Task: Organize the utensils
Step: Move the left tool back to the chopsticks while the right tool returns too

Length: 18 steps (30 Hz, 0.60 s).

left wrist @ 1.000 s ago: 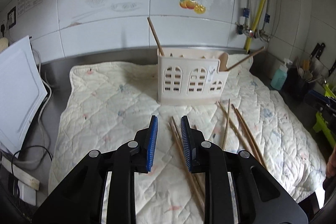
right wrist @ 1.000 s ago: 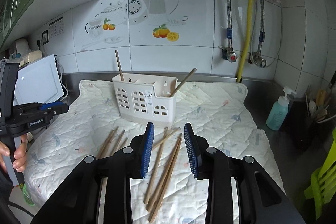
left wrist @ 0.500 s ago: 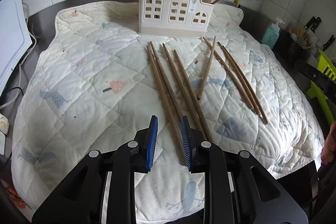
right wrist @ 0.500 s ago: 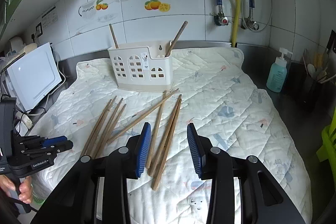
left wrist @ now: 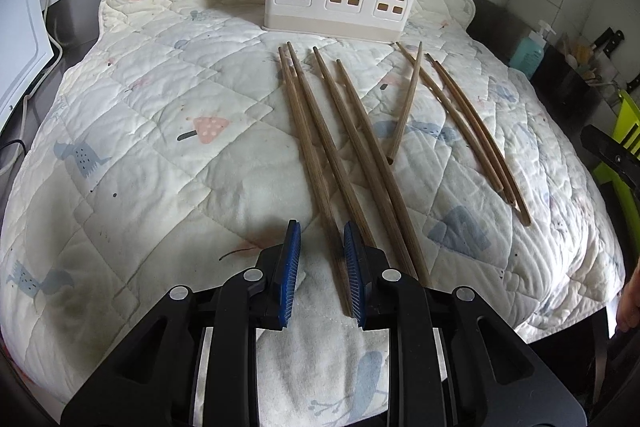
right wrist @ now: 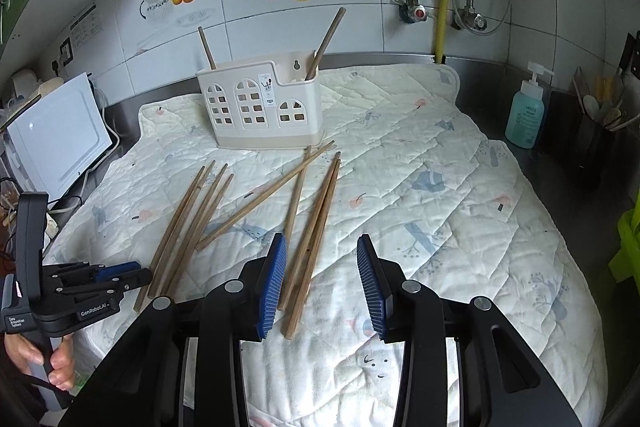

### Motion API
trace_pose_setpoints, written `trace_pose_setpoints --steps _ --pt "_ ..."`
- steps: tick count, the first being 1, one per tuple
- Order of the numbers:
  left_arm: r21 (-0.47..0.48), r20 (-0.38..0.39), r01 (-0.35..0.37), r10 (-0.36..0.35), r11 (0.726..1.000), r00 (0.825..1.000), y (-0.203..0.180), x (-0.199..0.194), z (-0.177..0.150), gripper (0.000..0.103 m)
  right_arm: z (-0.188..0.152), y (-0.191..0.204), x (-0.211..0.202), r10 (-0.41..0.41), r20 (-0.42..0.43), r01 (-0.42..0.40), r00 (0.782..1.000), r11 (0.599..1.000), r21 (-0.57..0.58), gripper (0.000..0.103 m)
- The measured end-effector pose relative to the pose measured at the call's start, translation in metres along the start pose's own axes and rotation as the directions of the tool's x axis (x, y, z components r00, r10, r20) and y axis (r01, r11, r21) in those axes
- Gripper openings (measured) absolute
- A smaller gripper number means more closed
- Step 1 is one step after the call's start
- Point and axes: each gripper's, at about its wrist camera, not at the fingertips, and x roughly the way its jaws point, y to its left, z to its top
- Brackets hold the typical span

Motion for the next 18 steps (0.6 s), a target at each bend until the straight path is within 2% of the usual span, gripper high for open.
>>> trace_pose_setpoints --steps 5,10,14,18 --pt "0.009 0.007 -0.045 0.045 0.999 0.999 -0.007 0.005 0.001 0.022 -0.007 0.0 0.006 0.001 -0.021 -0.001 1.0 1.0 0.006 0.036" --pt "0.01 0.016 -0.126 0.126 0.992 0.992 -0.009 0.008 0.007 0.008 -0.012 0.002 0.015 0.009 -0.044 -0.009 0.999 1.0 0.01 0.036" --pt "0.006 0.017 -0.134 0.134 0.991 0.991 -0.003 0.009 0.01 0.007 -0.014 0.005 0.018 0.014 -0.05 -0.014 0.999 1.0 0.009 0.036" --pt "0.007 0.003 -0.11 0.11 0.994 0.994 -0.002 0.009 0.01 0.007 -0.02 0.008 0.026 0.012 -0.07 -0.011 0.997 1.0 0.005 0.034"
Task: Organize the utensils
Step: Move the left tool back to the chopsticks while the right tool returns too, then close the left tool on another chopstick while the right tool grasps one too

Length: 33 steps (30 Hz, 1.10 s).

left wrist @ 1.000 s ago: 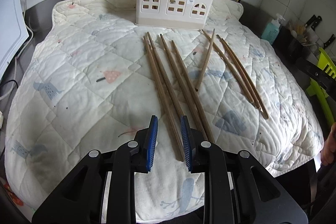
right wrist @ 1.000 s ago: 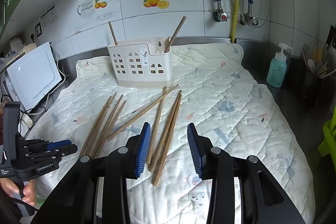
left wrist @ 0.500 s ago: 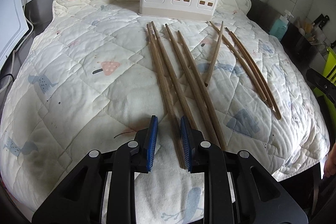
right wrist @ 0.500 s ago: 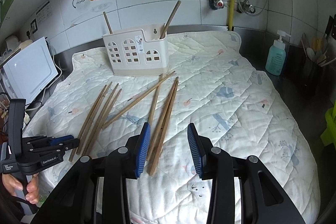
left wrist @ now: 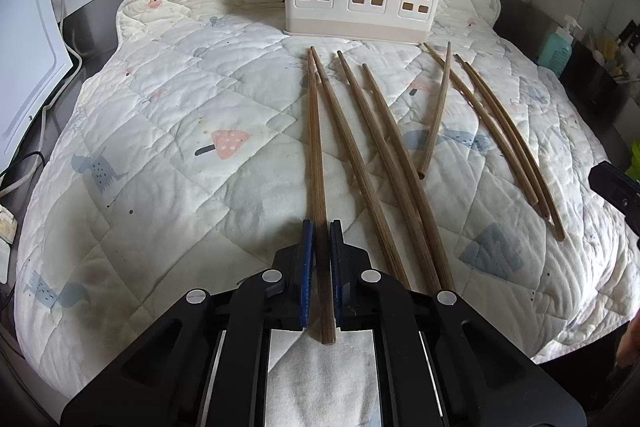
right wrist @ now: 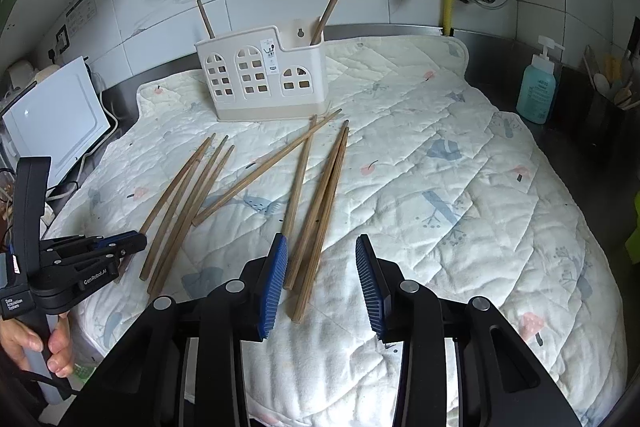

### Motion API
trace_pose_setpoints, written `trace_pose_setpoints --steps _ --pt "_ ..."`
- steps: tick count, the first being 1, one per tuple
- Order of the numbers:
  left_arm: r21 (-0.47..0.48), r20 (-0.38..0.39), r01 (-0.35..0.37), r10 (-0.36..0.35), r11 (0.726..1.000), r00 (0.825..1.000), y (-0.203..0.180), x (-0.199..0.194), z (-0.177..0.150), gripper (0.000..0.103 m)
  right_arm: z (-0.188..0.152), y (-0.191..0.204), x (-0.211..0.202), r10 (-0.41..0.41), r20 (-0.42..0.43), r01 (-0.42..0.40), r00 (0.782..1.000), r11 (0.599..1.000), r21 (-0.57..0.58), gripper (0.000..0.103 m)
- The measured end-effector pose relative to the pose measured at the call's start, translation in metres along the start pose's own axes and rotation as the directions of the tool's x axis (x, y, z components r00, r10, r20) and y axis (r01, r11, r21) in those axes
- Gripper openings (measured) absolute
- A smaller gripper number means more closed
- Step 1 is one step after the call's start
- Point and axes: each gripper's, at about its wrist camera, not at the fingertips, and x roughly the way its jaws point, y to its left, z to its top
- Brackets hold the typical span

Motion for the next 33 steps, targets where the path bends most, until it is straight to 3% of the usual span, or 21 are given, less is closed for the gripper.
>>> trace_pose_setpoints --steps 12,18,26,33 --pt "0.015 0.002 0.008 -0.008 1.0 1.0 -0.001 0.001 -0.002 0.008 -0.017 0.004 0.027 0.012 -0.072 -0.011 0.997 1.0 0.011 0.015" --pt "0.021 0.003 0.026 -0.026 0.999 1.0 0.0 0.0 -0.002 0.008 -0.019 0.007 0.038 0.001 -0.08 0.0 0.997 1.0 0.011 0.014" --pt "0.025 0.021 0.06 -0.06 0.998 0.998 0.003 0.0 -0.003 0.007 -0.017 0.009 0.04 -0.042 -0.051 0.042 0.998 0.999 -0.015 0.008" --pt "0.012 0.028 0.097 -0.097 0.995 0.995 0.01 -0.007 0.001 0.006 -0.005 0.006 0.007 -0.06 0.03 0.061 0.998 0.998 -0.026 0.007"
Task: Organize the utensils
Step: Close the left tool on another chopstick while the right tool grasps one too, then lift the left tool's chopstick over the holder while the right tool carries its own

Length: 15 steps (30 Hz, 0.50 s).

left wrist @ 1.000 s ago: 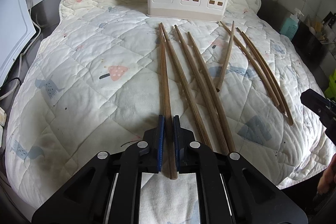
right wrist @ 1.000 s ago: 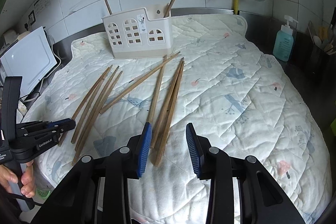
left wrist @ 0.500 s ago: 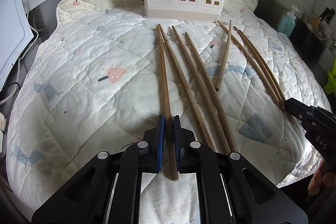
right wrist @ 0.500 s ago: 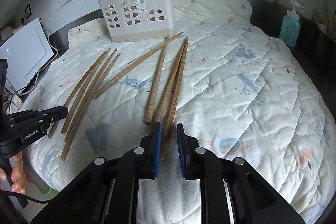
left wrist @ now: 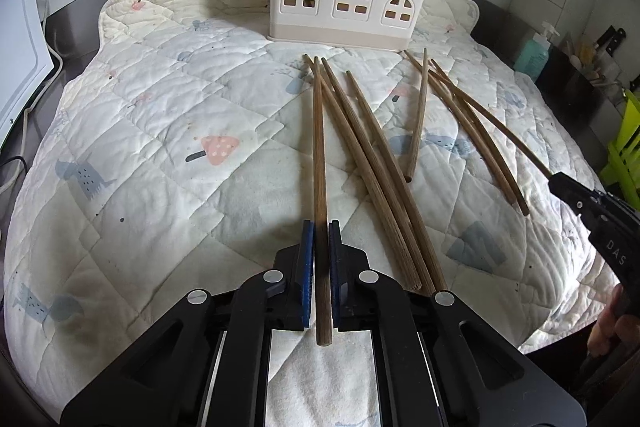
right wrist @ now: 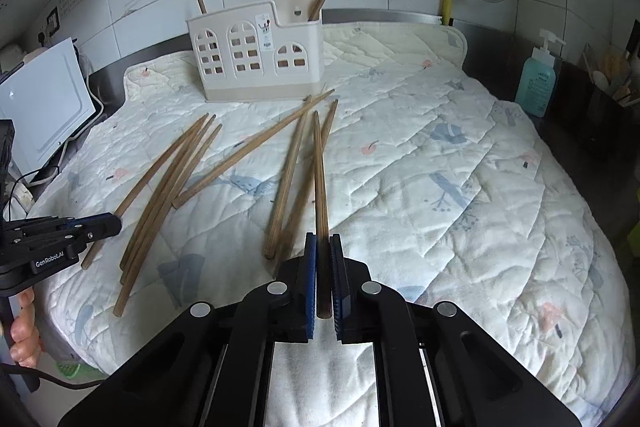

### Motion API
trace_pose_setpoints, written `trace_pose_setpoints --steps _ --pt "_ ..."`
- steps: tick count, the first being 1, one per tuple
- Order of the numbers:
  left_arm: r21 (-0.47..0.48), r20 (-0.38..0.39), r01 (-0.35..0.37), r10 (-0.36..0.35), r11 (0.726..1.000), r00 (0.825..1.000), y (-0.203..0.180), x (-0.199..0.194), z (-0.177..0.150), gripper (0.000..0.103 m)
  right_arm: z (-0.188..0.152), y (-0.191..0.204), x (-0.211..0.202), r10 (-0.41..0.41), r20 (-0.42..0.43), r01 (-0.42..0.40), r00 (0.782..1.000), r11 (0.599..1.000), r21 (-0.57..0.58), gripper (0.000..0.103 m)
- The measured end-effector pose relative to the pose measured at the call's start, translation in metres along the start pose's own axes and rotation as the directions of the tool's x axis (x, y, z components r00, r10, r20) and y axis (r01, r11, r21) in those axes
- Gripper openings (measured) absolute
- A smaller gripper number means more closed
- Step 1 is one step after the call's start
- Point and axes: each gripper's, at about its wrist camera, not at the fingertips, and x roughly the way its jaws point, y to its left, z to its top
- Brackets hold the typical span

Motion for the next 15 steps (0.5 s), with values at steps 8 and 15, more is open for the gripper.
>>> trace_pose_setpoints --steps 8,15 --pt "0.012 0.093 0.009 -0.01 1.0 0.996 0.002 -0.026 0.01 0.006 0.035 -0.001 -0.039 0.009 0.137 -0.006 0.991 1.0 -0.026 0.007" --pt "-0.004 0.154 0.036 -0.035 0.999 0.988 0.012 -0.041 0.028 0.005 0.073 0.001 -0.046 0.048 0.197 -0.04 0.979 0.998 -0.044 0.007"
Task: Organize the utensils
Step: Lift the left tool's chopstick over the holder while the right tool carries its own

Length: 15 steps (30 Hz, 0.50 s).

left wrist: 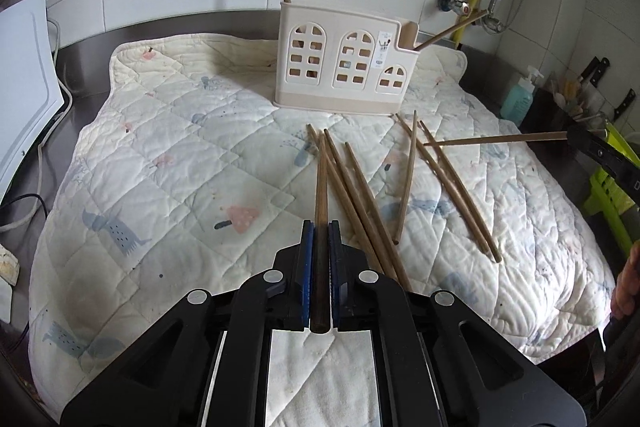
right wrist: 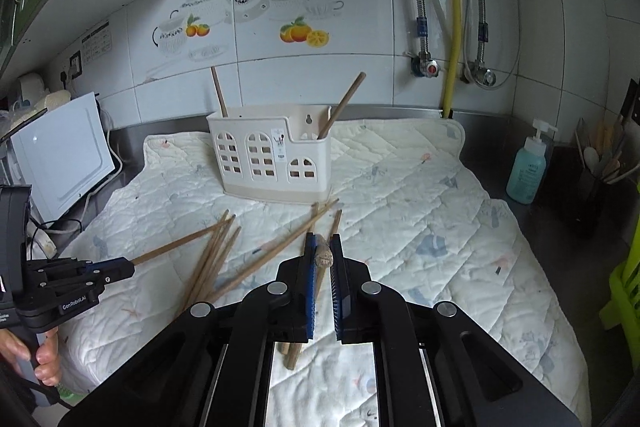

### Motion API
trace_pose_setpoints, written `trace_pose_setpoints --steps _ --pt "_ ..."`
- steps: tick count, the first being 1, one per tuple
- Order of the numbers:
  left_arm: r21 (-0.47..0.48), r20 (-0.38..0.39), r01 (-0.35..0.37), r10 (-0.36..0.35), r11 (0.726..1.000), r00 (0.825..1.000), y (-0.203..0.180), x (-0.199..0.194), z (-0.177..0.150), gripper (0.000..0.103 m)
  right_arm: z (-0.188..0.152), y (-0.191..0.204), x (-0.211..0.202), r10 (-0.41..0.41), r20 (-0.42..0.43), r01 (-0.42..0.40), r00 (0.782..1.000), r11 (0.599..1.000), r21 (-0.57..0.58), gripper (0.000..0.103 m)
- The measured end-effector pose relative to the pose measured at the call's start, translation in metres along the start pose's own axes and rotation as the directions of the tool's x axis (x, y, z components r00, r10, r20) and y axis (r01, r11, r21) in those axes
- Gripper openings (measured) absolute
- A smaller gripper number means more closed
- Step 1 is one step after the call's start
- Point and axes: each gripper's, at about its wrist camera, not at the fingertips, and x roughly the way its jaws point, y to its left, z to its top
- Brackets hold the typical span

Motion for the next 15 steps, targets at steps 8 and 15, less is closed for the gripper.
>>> trace_pose_setpoints --steps 8,15 --pt "0.012 0.101 0.005 -0.006 1.0 0.995 0.004 -0.014 0.038 0.005 0.04 0.004 0.007 0.043 0.048 -0.042 0.998 0.999 -0.025 0.007" --pt "0.037 0.164 0.01 -0.016 0.999 0.986 0.002 -0.023 0.069 0.005 0.072 0.006 0.007 0.076 0.082 -0.073 0.994 0.996 -0.041 0.007"
